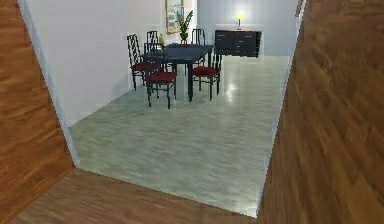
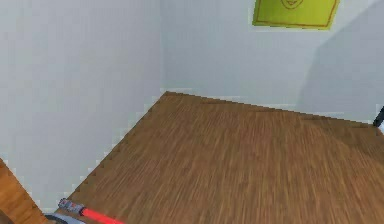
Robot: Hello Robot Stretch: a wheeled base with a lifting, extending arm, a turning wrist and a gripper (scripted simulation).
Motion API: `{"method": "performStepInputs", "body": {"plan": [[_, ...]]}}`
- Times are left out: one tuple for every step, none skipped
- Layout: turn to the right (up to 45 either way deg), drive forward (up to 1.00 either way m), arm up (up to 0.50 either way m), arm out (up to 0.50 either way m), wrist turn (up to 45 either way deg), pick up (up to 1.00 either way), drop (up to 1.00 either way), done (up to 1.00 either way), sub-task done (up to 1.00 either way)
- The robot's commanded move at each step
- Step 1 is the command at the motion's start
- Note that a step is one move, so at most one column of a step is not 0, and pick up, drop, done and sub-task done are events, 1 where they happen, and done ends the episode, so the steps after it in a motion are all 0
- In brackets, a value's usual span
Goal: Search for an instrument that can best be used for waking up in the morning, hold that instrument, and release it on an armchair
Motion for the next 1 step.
{"method": "performStepInputs", "body": {"plan": [[0.0,1.00,0.00,0.00,0.0,0.00,0.00,0.00,0.00]]}}
